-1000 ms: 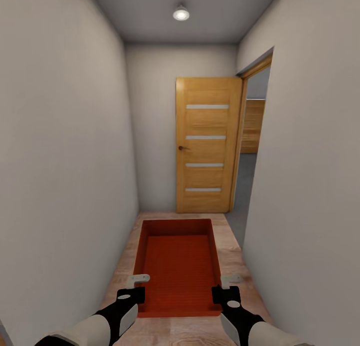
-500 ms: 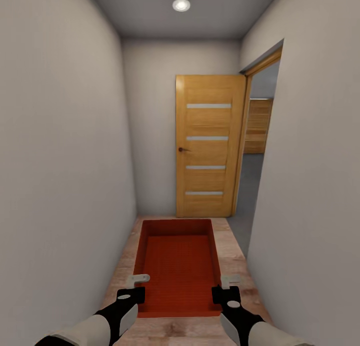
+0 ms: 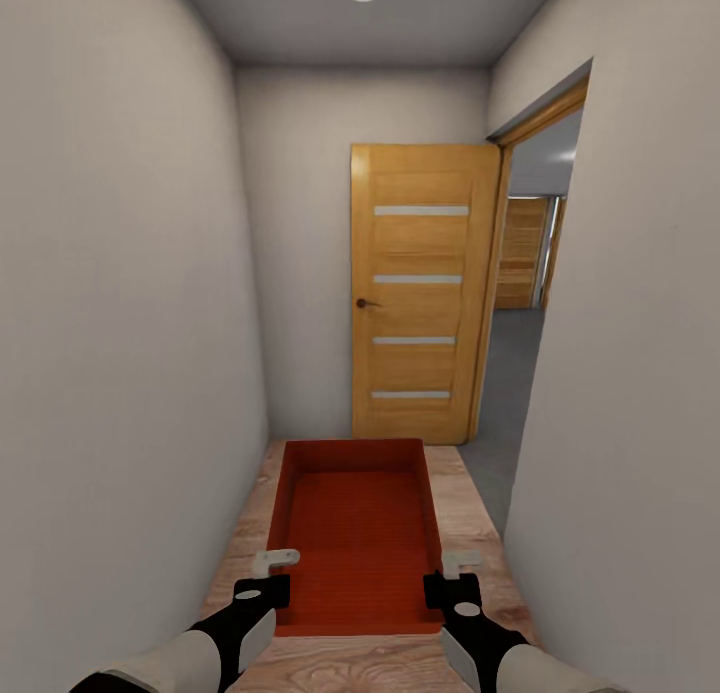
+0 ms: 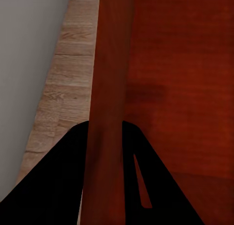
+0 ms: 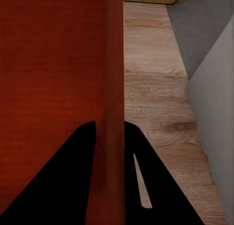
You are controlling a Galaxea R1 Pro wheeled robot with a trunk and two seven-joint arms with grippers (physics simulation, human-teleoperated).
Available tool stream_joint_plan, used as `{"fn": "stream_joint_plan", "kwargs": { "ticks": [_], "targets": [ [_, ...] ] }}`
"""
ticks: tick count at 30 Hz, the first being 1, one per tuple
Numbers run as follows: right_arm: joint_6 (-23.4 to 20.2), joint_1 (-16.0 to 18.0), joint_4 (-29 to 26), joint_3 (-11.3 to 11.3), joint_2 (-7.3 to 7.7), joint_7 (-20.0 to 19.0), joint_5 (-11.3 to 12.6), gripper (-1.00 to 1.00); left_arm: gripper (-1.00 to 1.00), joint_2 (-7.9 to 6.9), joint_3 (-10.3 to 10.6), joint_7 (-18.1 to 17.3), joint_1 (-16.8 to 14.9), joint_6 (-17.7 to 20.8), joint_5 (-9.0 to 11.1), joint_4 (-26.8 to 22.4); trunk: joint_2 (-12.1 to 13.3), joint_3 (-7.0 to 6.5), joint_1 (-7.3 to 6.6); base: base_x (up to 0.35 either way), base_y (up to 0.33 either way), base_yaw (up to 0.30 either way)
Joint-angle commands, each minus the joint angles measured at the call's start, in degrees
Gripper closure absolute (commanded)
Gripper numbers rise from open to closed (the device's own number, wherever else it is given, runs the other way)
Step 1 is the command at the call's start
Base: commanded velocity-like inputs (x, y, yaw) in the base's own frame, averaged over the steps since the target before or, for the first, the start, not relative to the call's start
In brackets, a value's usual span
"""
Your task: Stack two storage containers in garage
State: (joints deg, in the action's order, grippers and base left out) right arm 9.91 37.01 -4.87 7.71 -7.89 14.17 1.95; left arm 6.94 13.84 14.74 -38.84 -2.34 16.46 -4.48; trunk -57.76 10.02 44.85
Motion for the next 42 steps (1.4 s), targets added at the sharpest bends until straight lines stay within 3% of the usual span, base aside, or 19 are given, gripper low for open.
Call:
{"fn": "stream_joint_plan", "kwargs": {
  "ticks": [1,42],
  "targets": [
    [-0.06,0.03,0.13,-2.35,-0.02,-0.46,0.42,1.00,1.00,-1.46,-3.23,0.47,-0.09,-1.96,-0.37,-0.09,-0.06,0.08,0.04,0.322,0.000,0.000],
    [-0.03,0.02,0.13,-2.35,-0.02,-0.46,0.42,1.00,1.00,-1.49,-3.27,0.47,-0.09,-2.04,-0.37,0.35,-0.06,0.08,0.04,0.322,0.000,0.000]
  ]
}}
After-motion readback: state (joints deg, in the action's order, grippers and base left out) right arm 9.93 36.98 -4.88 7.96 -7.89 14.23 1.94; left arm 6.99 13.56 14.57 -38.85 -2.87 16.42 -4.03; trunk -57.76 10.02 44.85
